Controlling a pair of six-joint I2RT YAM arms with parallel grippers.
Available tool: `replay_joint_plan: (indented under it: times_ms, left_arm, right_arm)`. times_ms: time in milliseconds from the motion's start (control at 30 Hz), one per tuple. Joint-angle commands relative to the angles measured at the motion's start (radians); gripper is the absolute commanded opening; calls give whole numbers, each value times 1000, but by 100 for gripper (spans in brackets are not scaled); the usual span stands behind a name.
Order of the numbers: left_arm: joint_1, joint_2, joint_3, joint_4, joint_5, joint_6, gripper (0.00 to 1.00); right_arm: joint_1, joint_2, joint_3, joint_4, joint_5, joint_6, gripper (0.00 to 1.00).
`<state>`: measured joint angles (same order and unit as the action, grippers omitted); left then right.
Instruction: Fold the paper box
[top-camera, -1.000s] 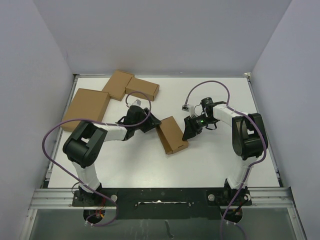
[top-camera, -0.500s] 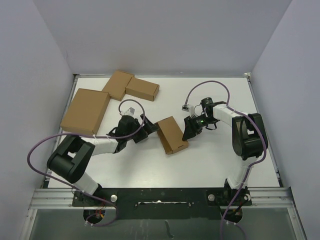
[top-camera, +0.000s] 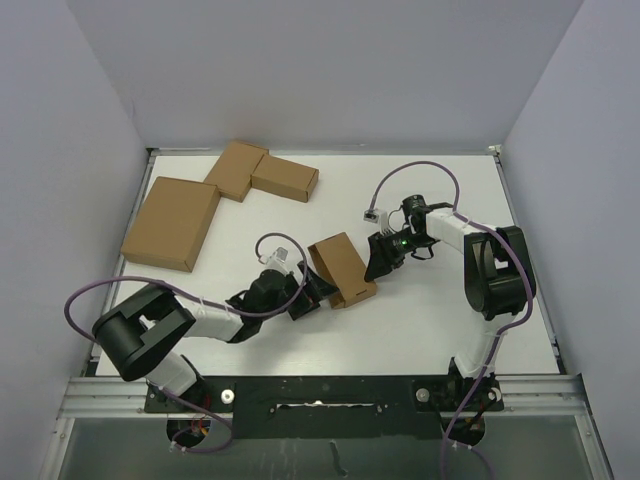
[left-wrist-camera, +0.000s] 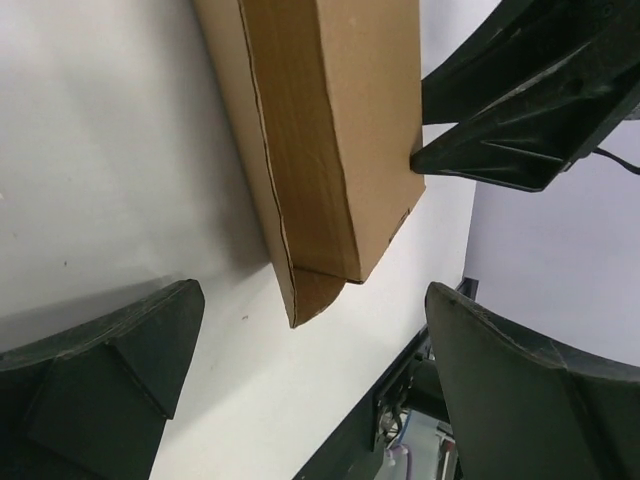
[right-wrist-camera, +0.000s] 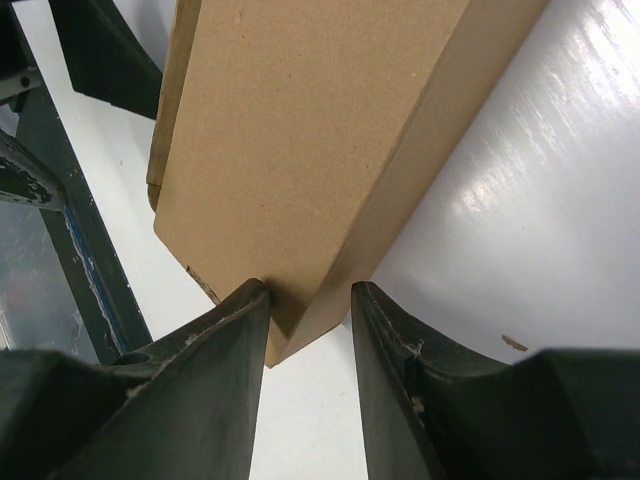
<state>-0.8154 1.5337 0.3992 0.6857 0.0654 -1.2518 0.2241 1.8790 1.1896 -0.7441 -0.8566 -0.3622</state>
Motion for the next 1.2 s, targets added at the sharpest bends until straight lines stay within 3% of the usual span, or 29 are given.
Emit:
replay_joint_plan:
  times_ms: [0,200,667,1167]
  left_arm:
    - [-53,-33,45,-42,-121,-101,92]
    - [-107,-45,126,-287,-192,-175,75]
    - [-149,20,190,-290,-193,-234,59]
    - [-156,78,252,-368,-194,-250,52]
  right_arm:
    - [15,30,5,19,106,-44,37]
    - [15,30,7,19,106,-44,37]
    - [17,31,6,19,108,-44,37]
    - [21,31,7,18,108,-44,38]
